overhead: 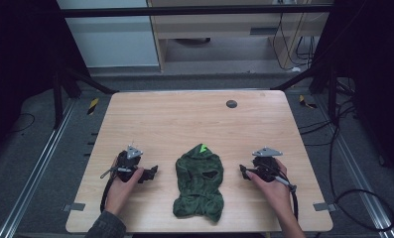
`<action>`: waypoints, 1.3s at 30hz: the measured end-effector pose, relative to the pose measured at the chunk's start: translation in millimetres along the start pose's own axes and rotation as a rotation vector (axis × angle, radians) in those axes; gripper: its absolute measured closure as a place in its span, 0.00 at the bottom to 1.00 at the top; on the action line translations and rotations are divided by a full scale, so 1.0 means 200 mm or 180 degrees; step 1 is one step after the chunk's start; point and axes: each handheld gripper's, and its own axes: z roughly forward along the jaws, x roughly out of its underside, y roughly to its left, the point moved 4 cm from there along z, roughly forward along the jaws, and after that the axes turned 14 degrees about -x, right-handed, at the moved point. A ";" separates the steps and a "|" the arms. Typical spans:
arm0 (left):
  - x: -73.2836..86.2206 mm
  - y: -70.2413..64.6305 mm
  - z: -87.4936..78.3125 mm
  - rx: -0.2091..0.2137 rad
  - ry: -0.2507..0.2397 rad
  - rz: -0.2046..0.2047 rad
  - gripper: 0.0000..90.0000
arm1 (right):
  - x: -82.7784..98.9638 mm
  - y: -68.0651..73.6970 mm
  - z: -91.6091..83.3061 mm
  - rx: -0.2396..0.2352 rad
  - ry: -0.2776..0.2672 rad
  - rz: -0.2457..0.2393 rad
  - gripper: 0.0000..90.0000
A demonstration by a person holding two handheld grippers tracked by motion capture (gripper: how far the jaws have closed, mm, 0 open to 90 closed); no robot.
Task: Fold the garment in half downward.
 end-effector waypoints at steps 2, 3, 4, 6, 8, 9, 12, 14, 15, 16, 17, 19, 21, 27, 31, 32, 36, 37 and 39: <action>-0.01 -0.02 -0.01 0.0036 -0.0008 0.0014 0.05 | -0.01 0.02 -0.01 -0.0051 -0.0015 -0.0009 0.31; -0.02 -0.03 -0.02 0.0081 -0.0024 0.0010 0.06 | -0.01 0.03 -0.01 -0.0091 -0.0020 0.0004 0.33; -0.03 -0.04 -0.03 0.0124 -0.0016 0.0019 0.06 | -0.02 0.04 -0.01 -0.0141 -0.0020 -0.0003 0.35; -0.06 -0.07 -0.04 0.0212 -0.0049 0.0031 0.07 | -0.04 0.07 0.00 -0.0235 -0.0029 -0.0017 0.38; -0.09 -0.09 -0.05 0.0268 -0.0056 0.0067 0.07 | -0.05 0.08 0.00 -0.0286 -0.0011 -0.0032 0.40; -0.10 -0.11 -0.05 0.0303 -0.0066 0.0096 0.08 | -0.07 0.10 0.01 -0.0370 0.0021 -0.0086 0.44; -0.16 -0.15 -0.04 0.0384 -0.0088 0.0179 0.10 | -0.12 0.14 0.02 -0.0469 0.0050 -0.0144 0.48; -0.21 -0.18 -0.03 0.0440 -0.0089 0.0257 0.13 | -0.15 0.16 0.04 -0.0506 0.0076 -0.0202 0.50; -0.24 -0.19 -0.02 0.0465 -0.0086 0.0265 0.13 | -0.17 0.16 0.05 -0.0536 0.0090 -0.0217 0.51; -0.26 -0.20 -0.02 0.0500 -0.0083 0.0302 0.14 | -0.20 0.17 0.06 -0.0561 0.0103 -0.0233 0.52; -0.29 -0.21 -0.01 0.0530 -0.0109 0.0298 0.16 | -0.22 0.17 0.07 -0.0575 0.0100 -0.0259 0.54; -0.33 -0.22 0.01 0.0552 -0.0115 0.0275 0.18 | -0.26 0.18 0.09 -0.0602 0.0065 -0.0267 0.57; -0.35 -0.23 0.03 0.0571 -0.0069 0.0338 0.21 | -0.29 0.19 0.10 -0.0635 0.0052 -0.0290 0.59; -0.33 -0.25 0.04 0.0624 -0.0010 0.0279 0.24 | -0.31 0.24 0.12 -0.0717 0.0047 -0.0376 0.69; -0.34 -0.28 0.04 0.0653 0.0029 0.0365 0.27 | -0.31 0.28 0.15 -0.0765 0.0085 -0.0440 0.72; -0.34 -0.29 0.04 0.0642 0.0034 0.0392 0.27 | -0.31 0.29 0.15 -0.0758 0.0108 -0.0443 0.72; -0.34 -0.30 0.03 0.0675 0.0091 0.0486 0.28 | -0.30 0.30 0.16 -0.0784 0.0184 -0.0428 0.67; -0.34 -0.31 0.02 0.0719 0.0111 0.0466 0.28 | -0.29 0.30 0.16 -0.0777 0.0202 -0.0432 0.66; -0.35 -0.31 0.02 0.0711 0.0116 0.0504 0.28 | -0.29 0.30 0.16 -0.0743 0.0251 -0.0447 0.64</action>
